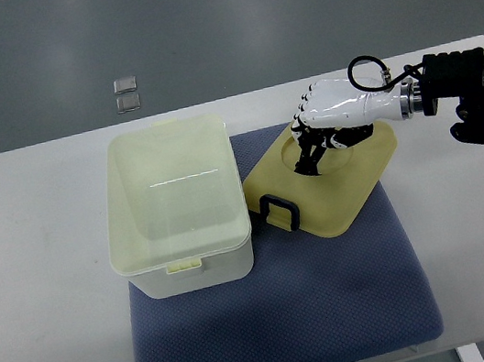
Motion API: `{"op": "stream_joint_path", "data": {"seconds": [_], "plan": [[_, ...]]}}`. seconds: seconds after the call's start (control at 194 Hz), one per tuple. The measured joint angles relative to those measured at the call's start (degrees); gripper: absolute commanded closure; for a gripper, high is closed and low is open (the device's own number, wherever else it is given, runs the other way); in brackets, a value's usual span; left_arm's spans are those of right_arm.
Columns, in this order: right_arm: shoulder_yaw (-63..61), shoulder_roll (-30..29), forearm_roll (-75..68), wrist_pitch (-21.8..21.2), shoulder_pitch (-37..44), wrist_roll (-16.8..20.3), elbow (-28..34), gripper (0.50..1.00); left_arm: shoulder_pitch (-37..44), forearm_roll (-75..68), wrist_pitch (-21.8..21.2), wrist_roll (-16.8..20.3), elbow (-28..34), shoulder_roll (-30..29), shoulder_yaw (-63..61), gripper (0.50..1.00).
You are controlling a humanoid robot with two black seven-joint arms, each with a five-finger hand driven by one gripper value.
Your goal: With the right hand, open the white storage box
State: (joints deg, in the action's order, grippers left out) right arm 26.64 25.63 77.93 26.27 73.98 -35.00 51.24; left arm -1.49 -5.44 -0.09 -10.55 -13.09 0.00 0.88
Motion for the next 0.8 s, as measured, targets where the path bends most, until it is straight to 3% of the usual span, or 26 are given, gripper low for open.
{"op": "stream_joint_path", "data": {"seconds": [0.046,0.072,0.139,0.17,0.232,0.268,0.628,0.798], "plan": [[0.00,0.02,0.00,0.16,-0.16,0.00,0.02,1.000,0.00,0.00,0.00,0.00,0.00,0.00,0.00,0.500],[-0.02,0.06,0.01,0.27,-0.26,0.00,0.04,0.965,0.00,0.00,0.00,0.00,0.00,0.00,-0.01,0.500],[-0.07,0.16,0.02,0.61,-0.49,0.00,0.07,0.706,0.00,0.00,0.00,0.00,0.00,0.00,-0.05,0.500],[-0.10,0.18,0.02,0.80,-0.54,0.00,0.08,0.658,0.00,0.00,0.00,0.00,0.00,0.00,-0.06,0.500],[-0.16,0.23,0.02,1.13,-0.73,0.00,0.08,0.630,0.00,0.00,0.00,0.00,0.02,0.00,-0.08,0.500],[-0.17,0.28,0.02,1.28,-0.94,0.00,0.09,0.568,0.00,0.00,0.00,0.03,0.05,0.00,-0.08,0.500],[-0.80,3.39,-0.35,1.13,-1.03,-0.01,0.29,0.570,0.00,0.00,-0.01,0.03,0.09,0.00,-0.01,0.500],[-2.01,10.23,-3.72,-4.44,5.13,0.00,0.61,0.570,0.02,0.00,0.00,0.05,0.09,0.00,0.01,0.500]]}}
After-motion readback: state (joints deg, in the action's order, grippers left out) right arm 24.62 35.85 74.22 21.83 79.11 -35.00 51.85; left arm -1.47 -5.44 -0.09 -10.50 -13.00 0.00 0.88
